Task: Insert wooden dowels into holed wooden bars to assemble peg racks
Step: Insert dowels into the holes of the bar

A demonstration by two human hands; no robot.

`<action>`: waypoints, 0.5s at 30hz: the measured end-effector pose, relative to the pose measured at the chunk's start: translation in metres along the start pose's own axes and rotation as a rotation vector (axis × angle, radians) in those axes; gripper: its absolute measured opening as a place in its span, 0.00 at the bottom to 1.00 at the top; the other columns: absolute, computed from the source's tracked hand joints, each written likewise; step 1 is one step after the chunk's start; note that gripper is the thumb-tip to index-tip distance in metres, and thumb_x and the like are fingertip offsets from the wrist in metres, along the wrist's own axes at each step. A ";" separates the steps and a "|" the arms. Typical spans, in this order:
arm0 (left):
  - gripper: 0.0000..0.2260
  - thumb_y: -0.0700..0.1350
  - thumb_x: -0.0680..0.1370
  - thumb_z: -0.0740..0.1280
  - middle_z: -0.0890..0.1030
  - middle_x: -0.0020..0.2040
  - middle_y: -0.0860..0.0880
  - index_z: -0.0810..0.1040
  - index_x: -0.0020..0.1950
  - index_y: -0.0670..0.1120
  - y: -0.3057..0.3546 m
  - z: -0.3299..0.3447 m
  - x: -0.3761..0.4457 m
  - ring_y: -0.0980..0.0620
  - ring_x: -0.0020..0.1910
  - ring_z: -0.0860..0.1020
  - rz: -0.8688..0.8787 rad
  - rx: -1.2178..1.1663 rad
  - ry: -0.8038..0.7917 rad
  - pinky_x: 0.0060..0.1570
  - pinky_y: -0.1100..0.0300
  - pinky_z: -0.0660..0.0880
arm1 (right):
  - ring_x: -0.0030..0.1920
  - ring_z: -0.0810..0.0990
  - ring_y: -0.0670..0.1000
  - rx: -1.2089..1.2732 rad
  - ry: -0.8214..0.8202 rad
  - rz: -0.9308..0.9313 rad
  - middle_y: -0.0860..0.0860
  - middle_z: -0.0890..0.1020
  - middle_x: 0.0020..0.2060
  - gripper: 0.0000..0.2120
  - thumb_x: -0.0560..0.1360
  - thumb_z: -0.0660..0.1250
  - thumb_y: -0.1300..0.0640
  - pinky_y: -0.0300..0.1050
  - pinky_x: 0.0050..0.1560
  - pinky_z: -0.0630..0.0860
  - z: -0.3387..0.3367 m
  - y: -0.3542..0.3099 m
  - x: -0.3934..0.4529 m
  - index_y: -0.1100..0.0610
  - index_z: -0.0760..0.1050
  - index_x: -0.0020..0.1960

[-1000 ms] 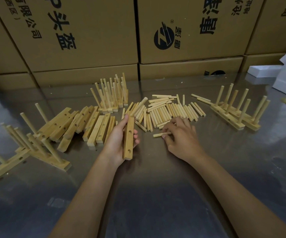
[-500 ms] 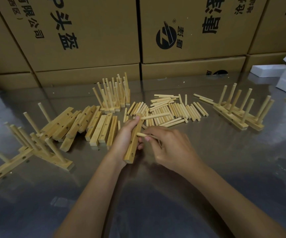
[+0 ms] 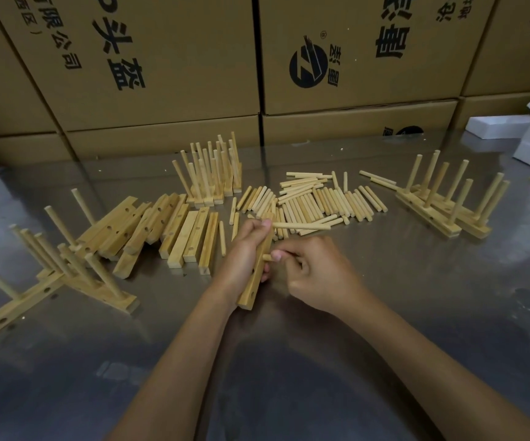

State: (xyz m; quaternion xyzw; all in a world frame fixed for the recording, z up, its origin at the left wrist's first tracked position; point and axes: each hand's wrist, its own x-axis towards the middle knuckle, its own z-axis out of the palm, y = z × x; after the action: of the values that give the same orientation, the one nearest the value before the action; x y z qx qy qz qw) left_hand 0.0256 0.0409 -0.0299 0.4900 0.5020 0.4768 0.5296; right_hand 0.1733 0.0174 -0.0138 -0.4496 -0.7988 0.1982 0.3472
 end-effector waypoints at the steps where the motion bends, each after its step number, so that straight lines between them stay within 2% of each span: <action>1: 0.11 0.56 0.83 0.60 0.77 0.31 0.52 0.72 0.51 0.49 0.000 0.001 0.001 0.54 0.28 0.74 -0.002 0.022 0.005 0.29 0.61 0.70 | 0.31 0.75 0.38 0.014 0.001 0.030 0.38 0.74 0.26 0.11 0.79 0.64 0.58 0.30 0.29 0.66 0.001 0.001 0.000 0.50 0.80 0.40; 4: 0.15 0.57 0.82 0.61 0.79 0.35 0.53 0.73 0.53 0.46 0.001 0.005 0.001 0.55 0.29 0.75 -0.017 0.077 0.053 0.30 0.61 0.71 | 0.34 0.78 0.43 0.072 -0.011 0.123 0.43 0.79 0.30 0.11 0.79 0.64 0.56 0.43 0.39 0.77 0.001 0.002 0.001 0.52 0.80 0.40; 5: 0.15 0.57 0.82 0.61 0.79 0.36 0.52 0.73 0.54 0.45 0.001 0.006 0.001 0.55 0.30 0.75 -0.023 0.073 0.068 0.30 0.61 0.71 | 0.35 0.79 0.42 0.106 -0.008 0.147 0.43 0.80 0.31 0.09 0.79 0.65 0.56 0.40 0.40 0.77 -0.001 0.002 0.002 0.52 0.81 0.41; 7: 0.14 0.56 0.82 0.62 0.78 0.35 0.51 0.75 0.54 0.46 0.001 0.009 0.001 0.53 0.30 0.75 -0.029 0.030 0.084 0.29 0.60 0.70 | 0.31 0.78 0.38 0.235 -0.011 0.192 0.42 0.81 0.29 0.05 0.78 0.67 0.55 0.31 0.34 0.72 -0.007 0.001 0.004 0.52 0.80 0.45; 9: 0.14 0.56 0.83 0.61 0.78 0.32 0.51 0.76 0.56 0.46 0.003 0.009 0.000 0.52 0.30 0.75 -0.046 -0.024 0.086 0.29 0.60 0.70 | 0.25 0.77 0.42 0.422 -0.054 0.264 0.47 0.83 0.30 0.03 0.78 0.68 0.53 0.36 0.26 0.72 -0.014 -0.003 0.005 0.53 0.78 0.48; 10: 0.15 0.56 0.83 0.60 0.78 0.32 0.50 0.77 0.58 0.45 0.004 0.009 0.000 0.52 0.29 0.75 -0.058 -0.049 0.080 0.28 0.60 0.70 | 0.26 0.79 0.46 0.488 -0.081 0.295 0.49 0.84 0.33 0.05 0.78 0.68 0.53 0.39 0.24 0.73 -0.019 -0.006 0.006 0.53 0.77 0.50; 12: 0.17 0.56 0.83 0.59 0.77 0.31 0.49 0.78 0.59 0.44 0.005 0.007 -0.001 0.52 0.28 0.74 -0.089 -0.114 0.062 0.27 0.60 0.69 | 0.30 0.82 0.53 0.577 -0.138 0.318 0.52 0.86 0.39 0.09 0.78 0.69 0.53 0.43 0.25 0.76 -0.026 -0.009 0.008 0.55 0.76 0.55; 15: 0.20 0.56 0.84 0.58 0.75 0.29 0.48 0.80 0.58 0.42 0.007 0.004 -0.001 0.52 0.26 0.73 -0.152 -0.267 0.083 0.25 0.60 0.69 | 0.37 0.84 0.56 0.682 -0.247 0.321 0.53 0.86 0.45 0.13 0.76 0.71 0.57 0.45 0.31 0.79 -0.034 -0.006 0.008 0.56 0.73 0.59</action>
State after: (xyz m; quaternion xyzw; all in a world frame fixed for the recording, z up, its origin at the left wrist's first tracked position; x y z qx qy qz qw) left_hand 0.0292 0.0405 -0.0232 0.3559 0.4914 0.5176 0.6032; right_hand 0.1921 0.0217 0.0161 -0.4006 -0.6425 0.5563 0.3424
